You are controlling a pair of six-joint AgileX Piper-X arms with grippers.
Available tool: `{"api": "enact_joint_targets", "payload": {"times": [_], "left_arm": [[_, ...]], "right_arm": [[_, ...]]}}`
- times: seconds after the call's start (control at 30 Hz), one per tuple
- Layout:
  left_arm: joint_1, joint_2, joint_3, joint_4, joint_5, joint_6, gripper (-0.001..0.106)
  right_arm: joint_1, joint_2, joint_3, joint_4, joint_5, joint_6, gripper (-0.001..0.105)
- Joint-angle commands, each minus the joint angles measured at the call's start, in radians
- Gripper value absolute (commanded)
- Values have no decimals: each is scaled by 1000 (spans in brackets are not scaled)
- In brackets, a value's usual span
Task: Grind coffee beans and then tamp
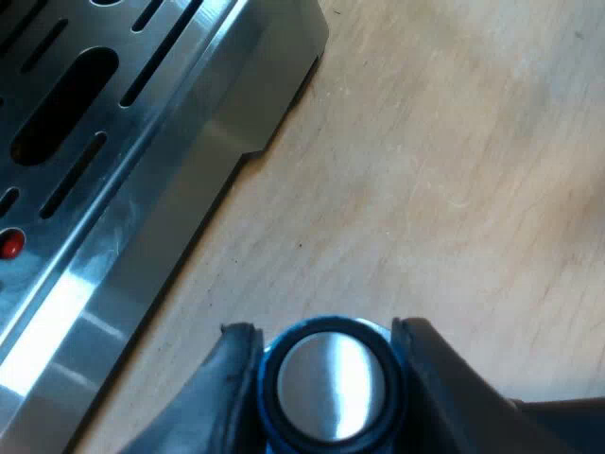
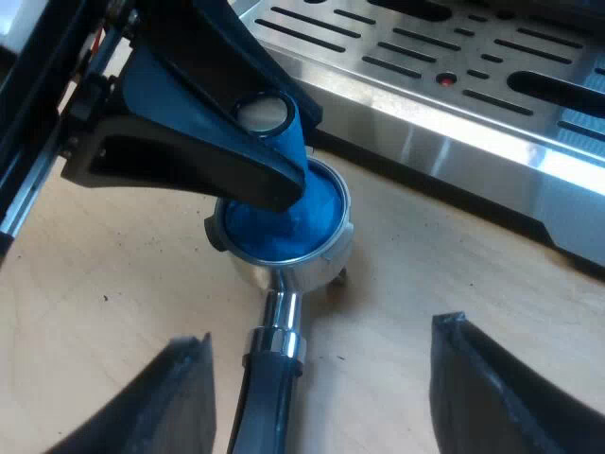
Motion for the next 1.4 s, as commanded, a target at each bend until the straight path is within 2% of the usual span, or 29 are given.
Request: {"api": "enact_joint_targets", "payload": {"times": [0.03, 0.2, 0.4, 0.7, 1.13, 1.4], "left_arm": [[-1, 26, 25, 64, 15, -4, 7], [-1, 26, 19, 18, 29, -4, 7], [-1, 10, -17, 22, 29, -4, 7], [-1, -92, -62, 19, 29, -4, 7], [-1, -205, -62, 27, 20, -4, 7], [-1, -260, -62, 78, -91, -4, 7]], "right_arm": [[-1, 0, -2, -8, -2, -3, 52], [-1, 0, -2, -8, -2, -3, 52], [-1, 0, -2, -8, -2, -3, 52], [-1, 0, -2, -8, -2, -3, 52], [-1, 0, -2, -94, -2, -9, 52], [-1, 0, -2, -160, -2, -9, 52]]}}
